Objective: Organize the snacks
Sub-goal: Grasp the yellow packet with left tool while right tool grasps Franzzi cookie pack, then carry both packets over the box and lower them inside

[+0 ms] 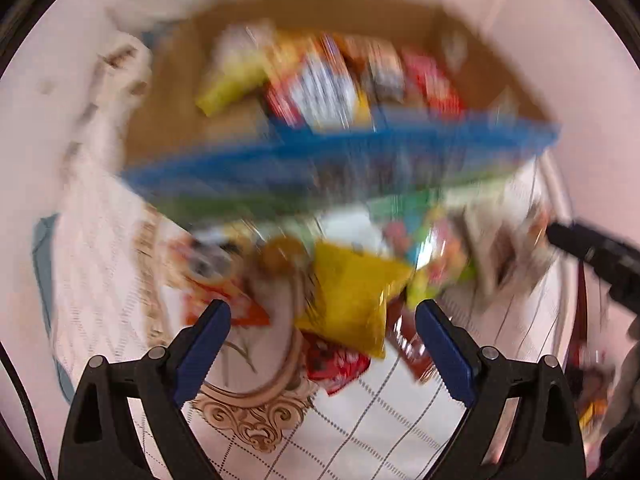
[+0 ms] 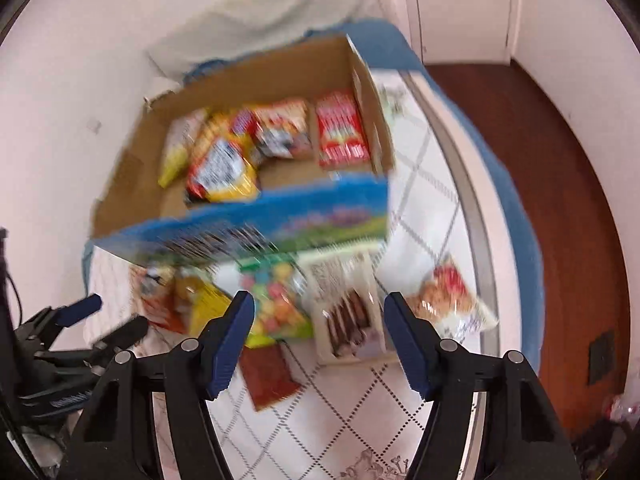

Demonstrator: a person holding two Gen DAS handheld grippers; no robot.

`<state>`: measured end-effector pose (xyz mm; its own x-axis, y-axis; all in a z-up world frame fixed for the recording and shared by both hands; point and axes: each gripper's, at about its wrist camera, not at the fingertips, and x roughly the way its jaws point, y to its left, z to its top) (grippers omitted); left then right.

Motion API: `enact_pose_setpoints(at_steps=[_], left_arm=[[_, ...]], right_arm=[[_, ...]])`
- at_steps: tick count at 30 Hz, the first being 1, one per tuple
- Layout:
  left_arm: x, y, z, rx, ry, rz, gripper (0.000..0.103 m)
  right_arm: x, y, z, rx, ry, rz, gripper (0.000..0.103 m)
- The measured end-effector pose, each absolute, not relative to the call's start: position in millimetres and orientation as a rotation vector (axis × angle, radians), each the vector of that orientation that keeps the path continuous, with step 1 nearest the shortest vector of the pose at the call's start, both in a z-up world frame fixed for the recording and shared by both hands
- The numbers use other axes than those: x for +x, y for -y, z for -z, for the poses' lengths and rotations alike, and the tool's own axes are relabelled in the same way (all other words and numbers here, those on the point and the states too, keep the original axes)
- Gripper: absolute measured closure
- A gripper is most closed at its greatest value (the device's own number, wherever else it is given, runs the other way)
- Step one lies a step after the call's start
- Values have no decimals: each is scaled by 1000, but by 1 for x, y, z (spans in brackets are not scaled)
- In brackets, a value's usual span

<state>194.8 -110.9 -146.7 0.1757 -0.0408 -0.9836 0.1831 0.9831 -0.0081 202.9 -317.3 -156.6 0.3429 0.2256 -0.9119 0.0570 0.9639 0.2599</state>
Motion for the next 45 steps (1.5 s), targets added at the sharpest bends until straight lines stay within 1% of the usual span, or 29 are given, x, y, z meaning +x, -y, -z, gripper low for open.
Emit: enact_pose_setpoints(at_steps=[3,5,6,7,8,9,12,13,17,24,27,31,33,39,40,42,45], left_arm=[[205,120,187,169,-1494,189,8],[212,125,204,190,-1521,204,8],[215,127,209,189,-1522,211,11],[219,127,212,162,-1517,214,17],[221,126,214,124,-1526,220,34],[223,125,217,84,-1543,219,48],[225,123,221,25,-1550,184,49],[224,122,221,9,-1546,169,49],[209,112,217,-49,-1545,109,50],[162,94,222,-170,-1593,65,50],[148,95,233,-210,-1618,86,50],[147,100,243,-217,-1622,92,49],[148,101,246,-221,-1623,92,49],[164,112,257,-195,-1611,89,49],[163,113,255,-194,-1602,83,49],[152,112,244,-197,-1579,82,55],[145,116,234,-197,-1559,85,57]], right_arm=[[208,318,188,273,-1277,-98,33],[213,314,207,254,-1315,-96,33],[214,312,212,244,-1322,-94,33],[217,309,218,229,-1334,-98,33],[221,306,225,215,-1351,-95,33],[224,304,232,206,-1364,-92,33],[231,297,252,161,-1405,-72,34],[231,295,256,148,-1409,-68,38],[224,290,259,100,-1418,-71,40],[178,287,264,72,-1496,-135,41],[152,293,270,121,-1546,-159,41],[140,296,274,147,-1551,-149,39],[141,297,280,161,-1548,-120,38],[154,280,297,154,-1559,-92,37],[156,279,299,155,-1557,-90,39],[155,277,297,151,-1541,-93,39],[145,281,289,159,-1522,-97,40]])
